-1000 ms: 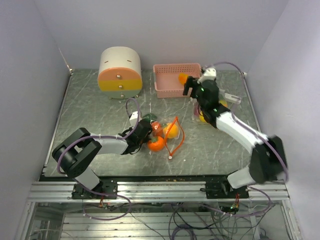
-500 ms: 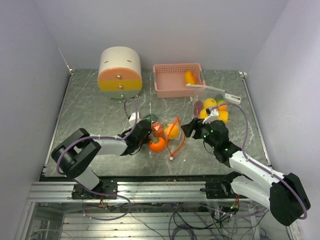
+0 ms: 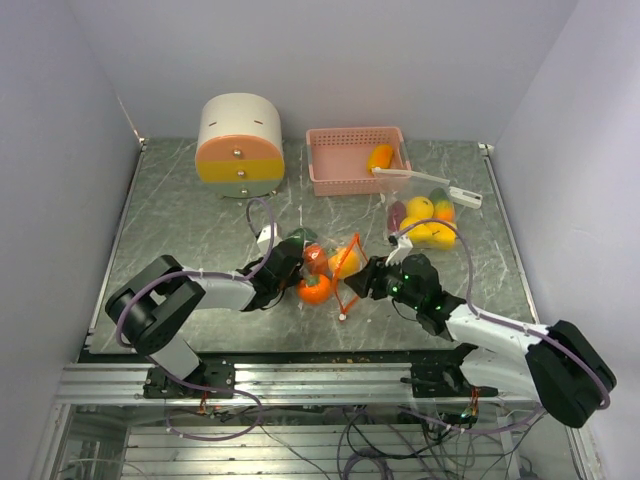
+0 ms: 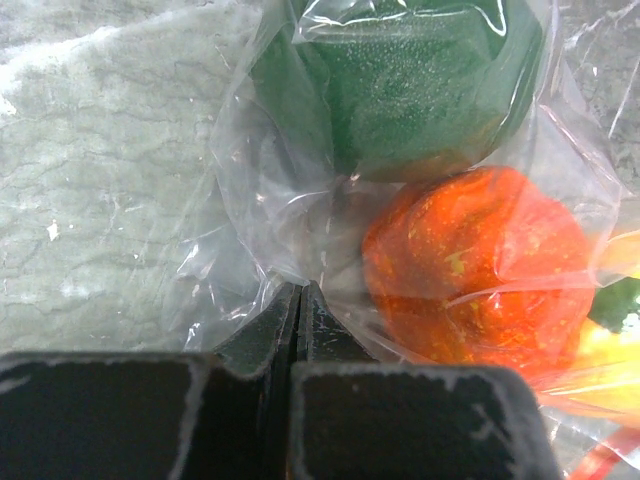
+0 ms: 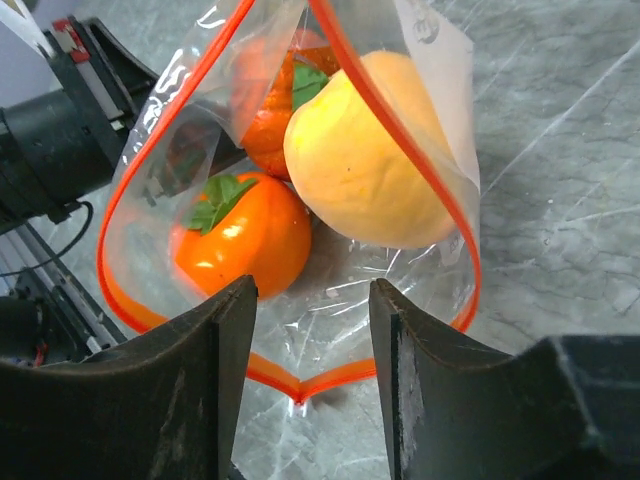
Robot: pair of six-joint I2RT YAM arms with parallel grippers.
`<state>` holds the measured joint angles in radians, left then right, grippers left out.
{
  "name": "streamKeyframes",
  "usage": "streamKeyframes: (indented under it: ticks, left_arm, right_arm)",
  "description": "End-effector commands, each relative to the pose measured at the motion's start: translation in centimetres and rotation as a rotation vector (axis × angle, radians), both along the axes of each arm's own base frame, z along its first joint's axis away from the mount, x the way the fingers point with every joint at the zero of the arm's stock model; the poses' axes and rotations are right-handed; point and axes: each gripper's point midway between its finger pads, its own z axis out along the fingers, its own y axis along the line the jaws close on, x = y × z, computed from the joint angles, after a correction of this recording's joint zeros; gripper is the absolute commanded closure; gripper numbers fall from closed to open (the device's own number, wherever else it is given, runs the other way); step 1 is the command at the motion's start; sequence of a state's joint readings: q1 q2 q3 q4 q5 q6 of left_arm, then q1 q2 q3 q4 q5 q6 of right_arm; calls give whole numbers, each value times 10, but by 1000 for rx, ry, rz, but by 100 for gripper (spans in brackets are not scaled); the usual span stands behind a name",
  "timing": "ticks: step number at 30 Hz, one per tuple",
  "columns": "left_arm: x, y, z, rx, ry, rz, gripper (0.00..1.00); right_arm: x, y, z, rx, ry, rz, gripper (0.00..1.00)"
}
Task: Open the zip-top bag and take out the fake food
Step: Pick up the fake fruit from the zipper food storage bag.
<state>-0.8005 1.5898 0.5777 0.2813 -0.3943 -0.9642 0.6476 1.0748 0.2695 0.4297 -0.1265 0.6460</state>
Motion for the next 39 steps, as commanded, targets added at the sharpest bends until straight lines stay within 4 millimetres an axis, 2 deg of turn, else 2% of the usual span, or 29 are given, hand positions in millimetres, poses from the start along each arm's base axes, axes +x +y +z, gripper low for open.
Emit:
streamKeyframes:
  ticks: [1, 4, 9, 13, 19, 26, 32, 35, 39]
  left_arm:
    - [-16, 4, -24, 41, 76, -27, 93]
    - [-17, 7, -21, 49, 70, -23, 93]
    - [-19, 13, -17, 57, 55, -16, 93]
    - [-20, 16, -16, 67, 53, -13, 93]
    - [-21, 18, -18, 70, 53, -13, 93]
    - [-21, 20, -17, 78, 46, -12, 93]
    - [-22, 20, -20, 78, 51, -15, 93]
    - [-22, 19, -20, 74, 53, -18, 93]
    - [-24, 20, -19, 59, 49, -11, 93]
  right_arm:
    - [15, 12, 12, -20, -59, -6, 52]
    - [27, 14, 13, -62, -75, -19, 51]
    - [51, 16, 24, -133, -129, -56, 35]
    - [66, 14, 23, -204, -143, -89, 27]
    - [77, 18, -3, -285, -98, -87, 22]
    - [73, 26, -31, -297, -47, -52, 22]
    - [69, 29, -47, -318, -17, -34, 23]
    - [71, 28, -46, -326, -17, -41, 34]
    - [71, 27, -31, -303, -42, -55, 44]
